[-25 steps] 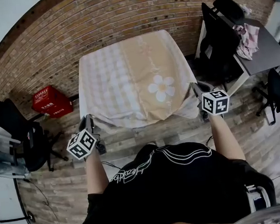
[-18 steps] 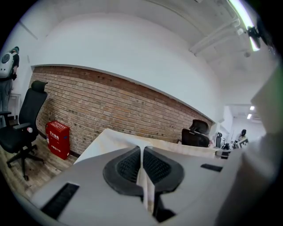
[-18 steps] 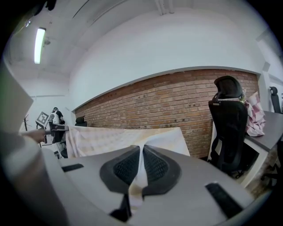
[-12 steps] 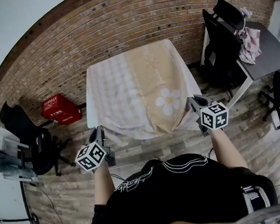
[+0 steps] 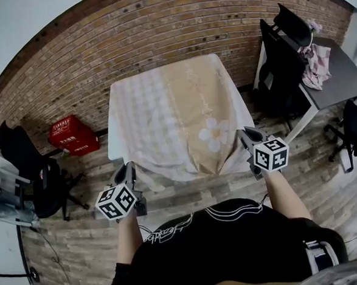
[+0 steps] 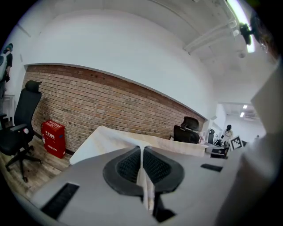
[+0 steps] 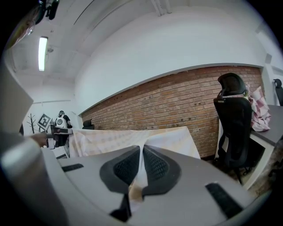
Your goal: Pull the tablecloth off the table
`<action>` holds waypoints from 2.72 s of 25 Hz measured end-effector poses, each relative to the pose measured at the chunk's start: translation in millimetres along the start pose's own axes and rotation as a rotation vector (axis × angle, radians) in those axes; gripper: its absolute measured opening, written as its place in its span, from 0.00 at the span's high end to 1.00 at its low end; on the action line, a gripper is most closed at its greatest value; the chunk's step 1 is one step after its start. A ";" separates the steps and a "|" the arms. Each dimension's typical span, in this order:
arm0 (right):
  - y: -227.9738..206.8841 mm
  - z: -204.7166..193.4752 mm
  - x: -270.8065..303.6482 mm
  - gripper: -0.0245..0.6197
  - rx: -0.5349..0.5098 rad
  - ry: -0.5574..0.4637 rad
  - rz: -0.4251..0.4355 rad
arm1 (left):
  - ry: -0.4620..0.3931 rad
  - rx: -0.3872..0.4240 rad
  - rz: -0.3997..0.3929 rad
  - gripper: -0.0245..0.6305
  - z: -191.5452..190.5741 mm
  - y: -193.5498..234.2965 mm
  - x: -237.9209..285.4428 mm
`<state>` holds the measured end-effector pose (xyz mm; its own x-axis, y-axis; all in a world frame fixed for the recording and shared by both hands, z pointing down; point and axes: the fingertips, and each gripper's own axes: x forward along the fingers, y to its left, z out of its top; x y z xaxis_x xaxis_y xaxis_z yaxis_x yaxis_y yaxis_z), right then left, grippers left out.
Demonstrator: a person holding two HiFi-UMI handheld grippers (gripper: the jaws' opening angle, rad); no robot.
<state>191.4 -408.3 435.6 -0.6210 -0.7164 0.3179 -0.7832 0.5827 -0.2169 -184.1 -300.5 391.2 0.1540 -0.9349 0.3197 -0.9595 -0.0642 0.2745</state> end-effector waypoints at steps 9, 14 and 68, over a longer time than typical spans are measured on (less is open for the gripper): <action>26.2 -5.4 -26.4 0.96 0.003 -0.003 -0.058 | 0.005 -0.026 -0.056 0.96 -12.3 -4.3 -33.0; 40.7 -4.4 -39.2 0.96 0.013 -0.022 -0.078 | 0.005 -0.035 -0.069 0.96 -10.9 -1.1 -49.6; 153.6 -56.1 -206.0 0.96 0.019 -0.105 -0.074 | -0.052 0.006 -0.199 0.96 -63.4 -48.6 -234.2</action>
<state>200.7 -149.7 388.6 -0.5608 -0.7937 0.2357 -0.8266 0.5203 -0.2146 -158.6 -56.3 360.6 0.3287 -0.9202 0.2125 -0.9127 -0.2516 0.3221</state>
